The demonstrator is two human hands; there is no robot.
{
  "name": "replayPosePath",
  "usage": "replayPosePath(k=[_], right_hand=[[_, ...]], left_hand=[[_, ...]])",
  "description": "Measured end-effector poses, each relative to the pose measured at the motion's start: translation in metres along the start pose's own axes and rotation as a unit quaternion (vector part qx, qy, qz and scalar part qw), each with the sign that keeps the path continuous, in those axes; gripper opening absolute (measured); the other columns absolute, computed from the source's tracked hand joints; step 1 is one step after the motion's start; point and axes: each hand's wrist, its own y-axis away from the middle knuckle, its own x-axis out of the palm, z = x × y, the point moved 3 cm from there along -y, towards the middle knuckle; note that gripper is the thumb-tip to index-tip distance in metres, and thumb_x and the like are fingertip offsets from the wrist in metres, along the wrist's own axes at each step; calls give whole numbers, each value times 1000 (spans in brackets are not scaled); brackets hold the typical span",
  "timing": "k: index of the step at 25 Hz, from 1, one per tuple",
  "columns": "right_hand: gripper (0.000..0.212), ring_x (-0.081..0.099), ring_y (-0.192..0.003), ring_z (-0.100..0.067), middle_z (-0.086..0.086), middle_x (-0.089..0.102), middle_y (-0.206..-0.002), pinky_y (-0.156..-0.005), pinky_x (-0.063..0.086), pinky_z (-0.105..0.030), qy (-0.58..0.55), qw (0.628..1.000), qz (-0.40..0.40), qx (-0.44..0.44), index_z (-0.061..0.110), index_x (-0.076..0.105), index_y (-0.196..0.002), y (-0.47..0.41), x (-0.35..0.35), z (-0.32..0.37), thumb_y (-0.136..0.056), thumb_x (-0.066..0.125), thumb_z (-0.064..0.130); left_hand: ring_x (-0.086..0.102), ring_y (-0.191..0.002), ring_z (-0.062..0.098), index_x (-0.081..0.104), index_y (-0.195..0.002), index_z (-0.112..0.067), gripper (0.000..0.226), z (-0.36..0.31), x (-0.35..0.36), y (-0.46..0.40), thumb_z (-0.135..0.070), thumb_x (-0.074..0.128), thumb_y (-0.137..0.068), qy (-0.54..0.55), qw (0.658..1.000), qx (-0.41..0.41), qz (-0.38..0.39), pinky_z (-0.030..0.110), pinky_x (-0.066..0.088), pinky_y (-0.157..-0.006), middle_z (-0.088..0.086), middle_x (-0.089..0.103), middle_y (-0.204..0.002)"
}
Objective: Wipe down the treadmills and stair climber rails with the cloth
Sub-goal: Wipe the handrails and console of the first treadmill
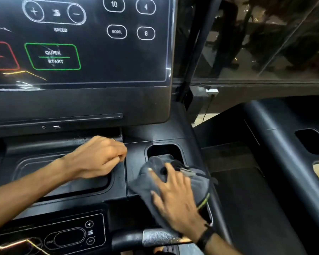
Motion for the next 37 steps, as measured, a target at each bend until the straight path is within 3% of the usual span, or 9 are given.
replayPosePath(k=[7,11,14,18,21,26,29,32,37], right_hand=[[56,44,-107,-37,-20,34,-145,-90,39,-52,50,975,-87,199,34,43,-149,-32,8,-76,-97,32,51],[57,37,-126,-45,-24,31,-150,-106,31,-57,3,946,-28,324,28,38,-153,-102,2,-112,-103,32,55],[58,32,-132,-44,-21,26,-154,-109,31,-58,-29,949,-13,314,33,31,-156,-111,-4,-114,-103,34,55],[54,34,-127,-39,-16,26,-153,-98,39,-58,-24,966,-56,250,45,30,-152,-9,9,-93,-100,31,59],[55,32,-127,-38,-15,25,-153,-97,37,-60,-57,949,-26,309,44,33,-151,29,18,-104,-100,23,64],[62,25,-139,-37,-16,31,-155,-110,26,-57,-190,892,31,409,24,36,-154,-39,7,-135,-103,27,59],[59,29,-136,-38,-18,33,-153,-109,28,-57,-169,906,28,386,25,37,-153,-36,4,-130,-104,28,56],[54,38,-124,-38,-20,34,-150,-100,37,-55,-8,961,-43,274,33,35,-153,1,7,-95,-104,28,54],[57,43,-110,-30,-16,32,-151,-91,36,-48,51,984,-61,157,35,38,-150,4,3,-62,-103,17,57]], left_hand=[[55,-76,16,52,-77,-21,24,7,21,4,-33,33,-85,-34,998,-44,34,35,38,-66,-7,57,-77],[54,-72,17,48,-77,-22,30,3,30,-3,-39,27,-92,-18,998,-54,21,38,39,-66,-6,56,-74],[42,-63,15,37,-74,-24,34,-8,38,-21,-44,23,-98,-11,999,-26,17,34,29,-63,-8,45,-66],[32,-59,12,27,-68,-27,40,-10,44,-27,-48,26,-102,-28,1000,-14,-5,31,26,-58,-11,33,-58],[39,-58,15,28,-66,-23,43,-5,51,-23,-49,21,-99,-2,999,-33,13,32,26,-59,-5,40,-58],[46,-63,18,36,-68,-22,29,-25,52,-49,-38,24,-88,35,999,-1,29,37,35,-61,-5,45,-63],[49,-66,20,43,-71,-19,32,-36,53,-61,-37,22,-87,37,999,13,29,39,40,-65,-5,52,-67],[50,-66,21,43,-74,-21,29,-28,55,-53,-36,24,-90,38,999,-2,25,40,41,-65,-3,53,-67],[46,-60,19,39,-71,-20,40,-3,49,-25,-45,21,-95,29,998,-50,-3,39,37,-60,-5,45,-62]])
